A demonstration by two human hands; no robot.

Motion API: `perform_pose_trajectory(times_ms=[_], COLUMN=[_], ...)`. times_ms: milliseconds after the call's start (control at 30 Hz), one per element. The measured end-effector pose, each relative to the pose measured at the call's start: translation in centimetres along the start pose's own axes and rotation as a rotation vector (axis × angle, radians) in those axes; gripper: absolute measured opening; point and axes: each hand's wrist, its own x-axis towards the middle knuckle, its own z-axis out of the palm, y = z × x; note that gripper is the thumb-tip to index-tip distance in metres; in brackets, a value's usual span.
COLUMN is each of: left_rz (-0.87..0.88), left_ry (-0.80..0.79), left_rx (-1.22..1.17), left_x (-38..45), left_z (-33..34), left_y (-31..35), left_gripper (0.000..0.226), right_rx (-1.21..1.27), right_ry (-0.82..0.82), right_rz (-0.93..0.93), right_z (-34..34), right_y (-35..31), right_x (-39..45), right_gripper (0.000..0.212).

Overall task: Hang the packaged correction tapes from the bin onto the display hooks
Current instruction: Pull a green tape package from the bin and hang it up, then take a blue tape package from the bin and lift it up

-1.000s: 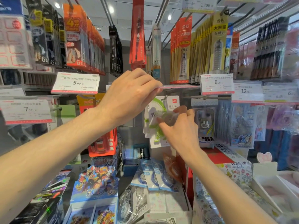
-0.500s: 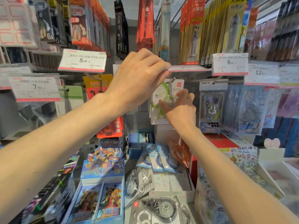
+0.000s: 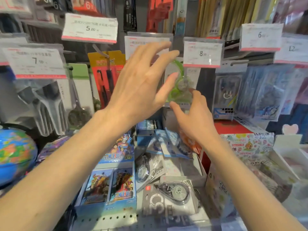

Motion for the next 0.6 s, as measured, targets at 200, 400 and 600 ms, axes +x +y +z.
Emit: perform_pose_trajectory(times_ms=[200, 400, 600], left_rz=[-0.381, -0.677, -0.740], left_ry=[-0.160, -0.355, -0.509], left_rx=[-0.292, -0.388, -0.444], left_x=[-10.3, -21.3, -26.3], left_z=[-0.6, -0.7, -1.3], left_y=[0.8, 2.3, 3.3], left_gripper=[0.048, 0.044, 0.051], right_rx=[0.068, 0.139, 0.016], right_ry=[-0.125, -0.249, -0.234], right_rz=[0.064, 0.179, 0.165], right_z=[1.0, 2.0, 3.1], right_y=[1.3, 2.6, 4.2], right_x=[-6.2, -14.5, -19.2], right_gripper=[0.061, 0.048, 0.048])
